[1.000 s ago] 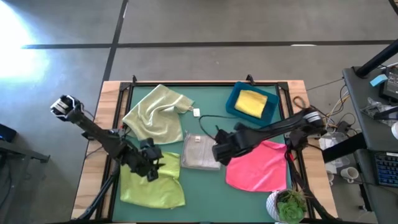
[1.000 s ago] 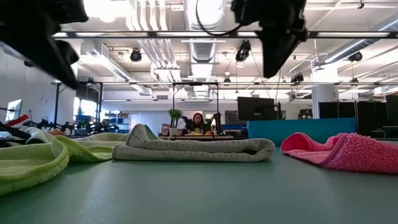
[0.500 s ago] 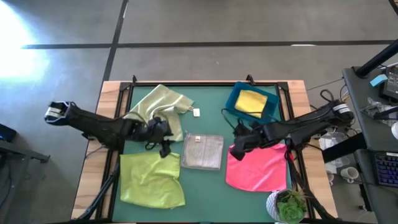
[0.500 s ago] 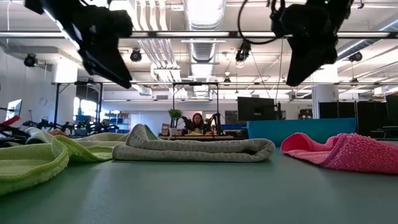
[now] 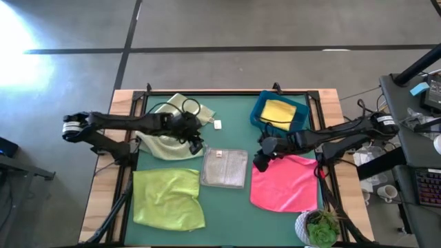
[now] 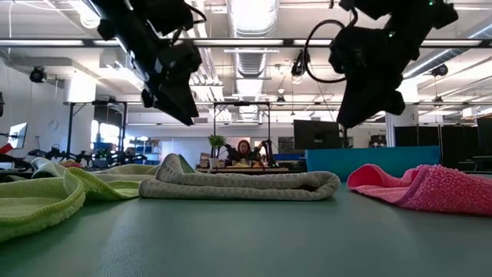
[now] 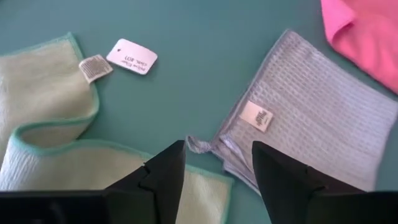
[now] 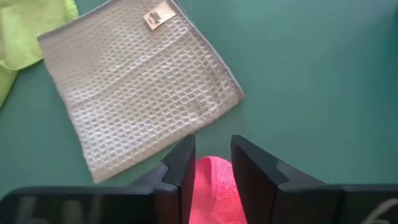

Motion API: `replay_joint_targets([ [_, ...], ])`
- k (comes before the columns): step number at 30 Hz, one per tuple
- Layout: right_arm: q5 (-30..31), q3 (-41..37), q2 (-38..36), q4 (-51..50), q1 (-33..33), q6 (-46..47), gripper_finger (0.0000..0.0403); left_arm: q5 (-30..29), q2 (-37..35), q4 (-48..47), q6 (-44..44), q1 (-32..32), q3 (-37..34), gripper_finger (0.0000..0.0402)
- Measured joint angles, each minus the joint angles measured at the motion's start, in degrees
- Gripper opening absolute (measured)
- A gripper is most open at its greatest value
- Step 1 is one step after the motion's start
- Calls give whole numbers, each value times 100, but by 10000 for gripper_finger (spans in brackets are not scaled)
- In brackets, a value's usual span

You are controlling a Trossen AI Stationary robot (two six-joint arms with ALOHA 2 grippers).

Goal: Fold microfiber towels
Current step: Put the folded gray microfiber cloth into the blue bin

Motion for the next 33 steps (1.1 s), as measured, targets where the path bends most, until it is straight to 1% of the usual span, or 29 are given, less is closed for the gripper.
replay_joint_targets([
  [3,-230,0,150,155,-125,-216,120,98,215,186,513,-63,25,175],
  [7,-391,0,425,425,-225,-638,152,701,397,735,1165,-229,-72,176],
  [10,-391,2,701,642,-271,-810,168,991,535,818,1183,-302,-130,176],
  [14,-348,2,1126,922,-274,-899,177,1259,596,848,1058,-368,-143,176],
  [19,-344,2,1529,1297,-271,-1030,178,1282,546,805,1410,-483,-263,176],
  [23,-250,2,1657,1384,-271,-1030,178,1287,540,832,1085,-474,-615,176],
  [30,-85,95,1645,1382,-362,-1025,178,1286,558,1651,-271,-474,-1024,176],
  [33,-85,130,1643,1378,-437,-783,178,1272,690,1791,-702,-472,-1062,176],
])
